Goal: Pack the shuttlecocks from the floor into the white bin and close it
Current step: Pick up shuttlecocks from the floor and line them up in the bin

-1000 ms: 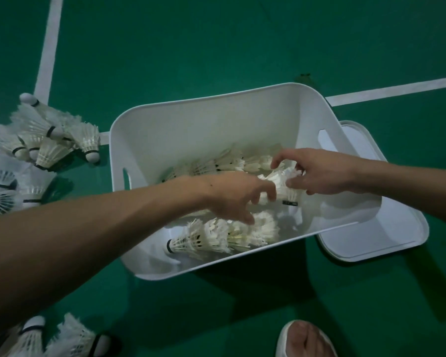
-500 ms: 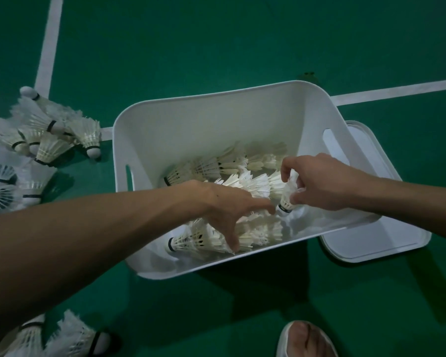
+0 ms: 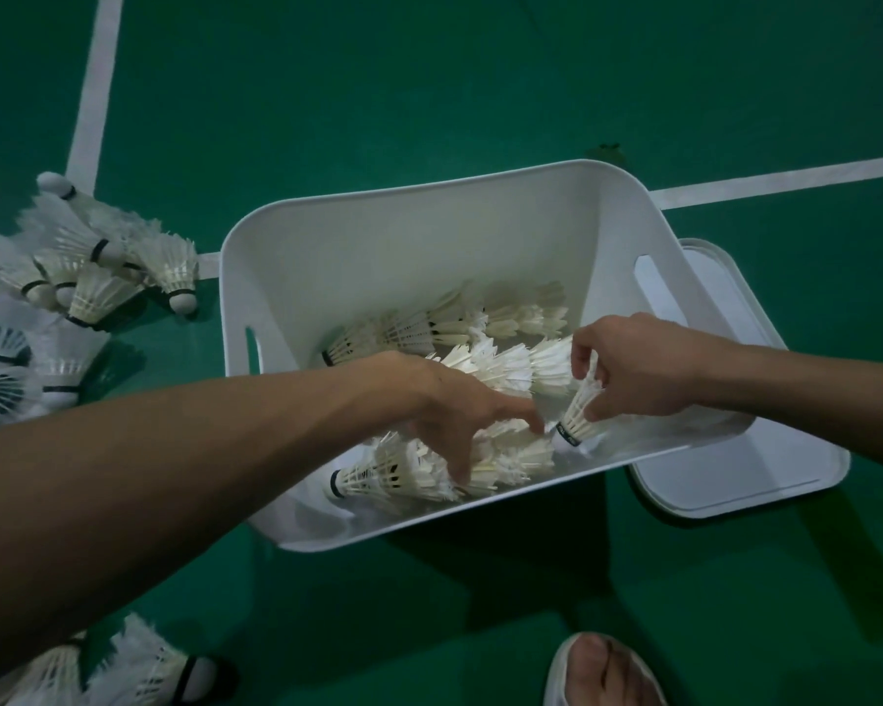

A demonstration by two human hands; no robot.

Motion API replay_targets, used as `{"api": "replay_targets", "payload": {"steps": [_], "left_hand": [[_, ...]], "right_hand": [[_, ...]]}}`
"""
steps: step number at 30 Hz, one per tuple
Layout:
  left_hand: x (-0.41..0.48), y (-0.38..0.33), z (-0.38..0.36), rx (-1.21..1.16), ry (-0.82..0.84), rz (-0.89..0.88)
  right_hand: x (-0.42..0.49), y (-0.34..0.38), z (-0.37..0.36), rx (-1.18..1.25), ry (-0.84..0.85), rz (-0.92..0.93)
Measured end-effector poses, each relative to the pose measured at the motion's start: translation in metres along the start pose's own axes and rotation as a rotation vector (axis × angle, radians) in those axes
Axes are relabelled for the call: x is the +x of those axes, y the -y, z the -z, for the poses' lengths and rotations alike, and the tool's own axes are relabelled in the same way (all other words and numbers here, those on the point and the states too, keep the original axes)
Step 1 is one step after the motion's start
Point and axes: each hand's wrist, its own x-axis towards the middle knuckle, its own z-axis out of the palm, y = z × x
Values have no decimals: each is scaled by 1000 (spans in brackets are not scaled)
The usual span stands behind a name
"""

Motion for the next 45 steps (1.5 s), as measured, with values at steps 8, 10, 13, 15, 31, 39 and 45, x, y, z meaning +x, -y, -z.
{"api": "replay_targets", "payload": {"steps": [8, 10, 13, 15, 31, 39, 45], "left_hand": [[2, -1, 5, -6, 31, 26], [-2, 0, 8, -44, 50, 22], [-16, 3, 14, -91, 32, -5], [-25, 10, 15, -99, -28, 2], [-23, 27, -19, 140, -106, 17], [-21, 25, -16, 82, -141, -16], [-21, 32, -12, 108, -184, 53]], "right_hand": [[9, -7, -17, 411, 94, -123], [12, -6, -20, 513, 128, -144], [17, -2, -21, 585, 182, -152], [22, 1, -22, 606, 207, -155], [33, 9, -38, 614, 238, -86], [30, 4, -32, 570, 265, -35], [31, 20, -34, 134, 203, 14]]}}
